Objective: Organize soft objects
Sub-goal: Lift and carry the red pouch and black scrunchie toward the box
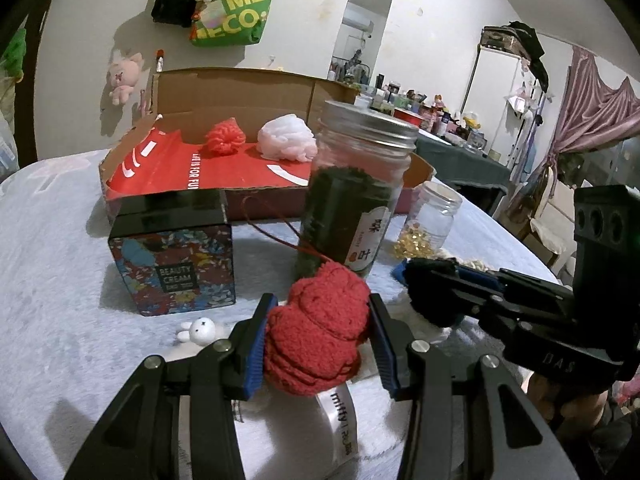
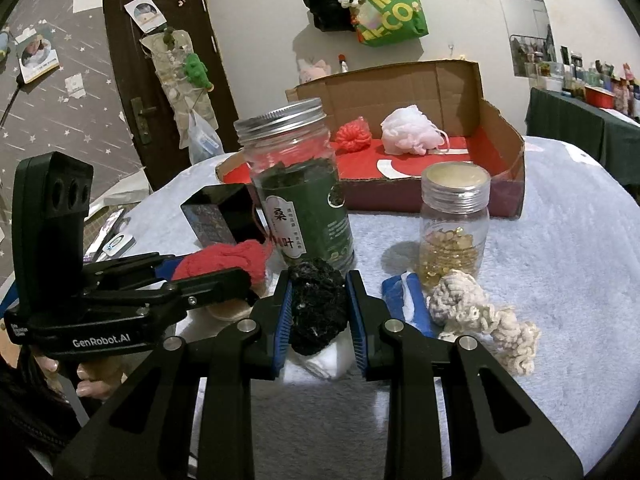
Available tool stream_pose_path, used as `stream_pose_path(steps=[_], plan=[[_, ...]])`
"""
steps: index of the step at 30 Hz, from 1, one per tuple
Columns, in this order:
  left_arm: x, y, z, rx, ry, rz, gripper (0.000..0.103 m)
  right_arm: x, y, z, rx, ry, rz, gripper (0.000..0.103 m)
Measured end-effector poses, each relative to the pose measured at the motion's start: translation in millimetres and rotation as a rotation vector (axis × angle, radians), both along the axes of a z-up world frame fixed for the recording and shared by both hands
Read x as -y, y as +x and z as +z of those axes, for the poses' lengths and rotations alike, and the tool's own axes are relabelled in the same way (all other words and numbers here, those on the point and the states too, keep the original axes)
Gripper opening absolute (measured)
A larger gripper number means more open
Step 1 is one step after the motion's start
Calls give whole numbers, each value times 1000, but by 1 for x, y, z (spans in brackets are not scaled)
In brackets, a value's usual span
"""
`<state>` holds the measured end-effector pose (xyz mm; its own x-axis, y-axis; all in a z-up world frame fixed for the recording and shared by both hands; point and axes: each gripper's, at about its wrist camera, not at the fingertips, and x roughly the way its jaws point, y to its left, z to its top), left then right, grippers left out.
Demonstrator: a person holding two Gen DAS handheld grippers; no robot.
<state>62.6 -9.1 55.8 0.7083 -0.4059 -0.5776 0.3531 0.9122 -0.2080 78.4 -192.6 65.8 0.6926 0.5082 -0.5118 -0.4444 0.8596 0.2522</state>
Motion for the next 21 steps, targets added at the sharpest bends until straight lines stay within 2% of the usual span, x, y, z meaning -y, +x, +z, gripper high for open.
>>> stream_pose_path(steps=[14,21], plan=[[-44,-6,10,5,-25,60,47,35,2,4,-29,27,-52,25],[-76,-11,14,3,-28,127,47,52,3,7,-42,45,-81,25]])
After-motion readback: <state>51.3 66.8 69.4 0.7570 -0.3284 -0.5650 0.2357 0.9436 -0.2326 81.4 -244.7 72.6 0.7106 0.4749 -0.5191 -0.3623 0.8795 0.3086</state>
